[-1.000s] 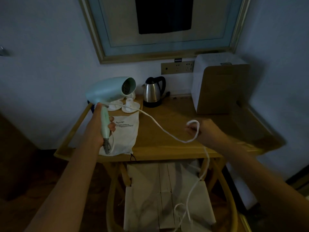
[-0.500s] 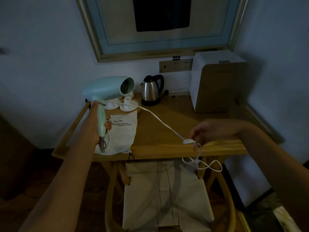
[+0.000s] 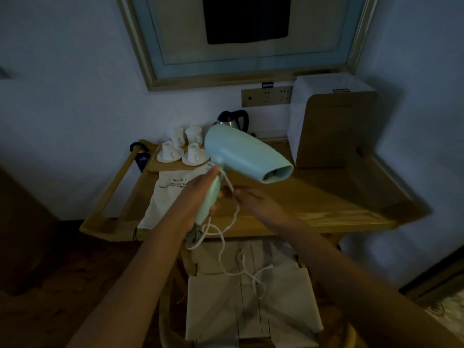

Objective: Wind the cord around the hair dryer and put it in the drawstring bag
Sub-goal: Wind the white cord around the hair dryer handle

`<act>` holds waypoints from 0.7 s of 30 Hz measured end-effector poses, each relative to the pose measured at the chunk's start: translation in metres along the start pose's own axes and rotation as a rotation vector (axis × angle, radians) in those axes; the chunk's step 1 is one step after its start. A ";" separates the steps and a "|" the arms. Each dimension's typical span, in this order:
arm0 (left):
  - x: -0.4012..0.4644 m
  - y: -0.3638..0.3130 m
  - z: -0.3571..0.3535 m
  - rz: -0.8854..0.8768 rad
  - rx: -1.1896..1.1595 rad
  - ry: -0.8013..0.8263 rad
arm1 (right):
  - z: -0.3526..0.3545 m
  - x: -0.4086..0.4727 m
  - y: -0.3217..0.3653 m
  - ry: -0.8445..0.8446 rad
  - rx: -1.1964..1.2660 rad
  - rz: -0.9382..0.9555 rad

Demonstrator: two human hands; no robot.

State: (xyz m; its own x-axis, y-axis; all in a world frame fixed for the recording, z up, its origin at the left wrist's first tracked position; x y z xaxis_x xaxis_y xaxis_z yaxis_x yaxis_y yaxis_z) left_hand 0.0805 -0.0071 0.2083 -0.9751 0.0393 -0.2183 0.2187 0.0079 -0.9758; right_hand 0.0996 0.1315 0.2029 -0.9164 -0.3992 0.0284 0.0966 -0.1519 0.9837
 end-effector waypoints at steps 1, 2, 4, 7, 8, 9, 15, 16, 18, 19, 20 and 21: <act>-0.001 0.001 -0.004 -0.014 0.003 0.015 | -0.005 -0.002 -0.001 -0.009 0.045 0.020; -0.001 0.002 -0.004 -0.022 0.010 0.016 | -0.007 -0.005 -0.003 -0.025 0.075 0.038; -0.002 0.004 0.000 -0.025 0.029 0.022 | -0.001 -0.013 -0.009 -0.059 0.145 0.031; -0.003 0.013 0.006 -0.021 0.074 0.054 | 0.012 -0.023 -0.020 -0.064 0.394 -0.004; -0.004 0.018 0.006 -0.012 0.089 0.046 | 0.012 -0.028 -0.022 -0.033 0.491 -0.008; -0.004 0.023 0.005 0.001 0.099 0.035 | 0.008 -0.033 -0.024 0.016 0.568 -0.007; -0.004 0.035 0.000 0.169 -0.019 0.113 | -0.006 -0.064 -0.055 0.252 0.438 -0.121; -0.004 0.034 0.001 0.183 -0.026 0.139 | -0.003 -0.067 -0.060 0.297 0.385 -0.160; -0.006 0.031 -0.001 0.199 -0.052 0.196 | 0.000 -0.071 -0.073 0.416 0.312 -0.241; -0.007 0.028 -0.003 0.206 -0.080 0.229 | 0.001 -0.072 -0.081 0.468 0.276 -0.284; -0.009 0.025 -0.005 0.215 -0.115 0.267 | 0.003 -0.073 -0.090 0.496 0.243 -0.326; -0.011 0.021 -0.007 0.228 -0.147 0.309 | 0.006 -0.071 -0.099 0.495 0.221 -0.359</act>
State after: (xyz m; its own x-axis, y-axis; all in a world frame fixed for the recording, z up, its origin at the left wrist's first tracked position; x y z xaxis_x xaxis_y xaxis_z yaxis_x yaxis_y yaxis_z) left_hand 0.0958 -0.0003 0.1900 -0.8489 0.3546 -0.3919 0.4529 0.1058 -0.8853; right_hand 0.1531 0.1800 0.1044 -0.5844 -0.7356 -0.3426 -0.3133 -0.1850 0.9315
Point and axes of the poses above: each hand's wrist, its own x-axis towards the middle knuckle, its own z-axis out of the back of the hand, y = z × x, the point moved 6 cm from there along x, towards the middle knuckle, and after that the axes turned 1 degree about z, right-handed, at the moved point
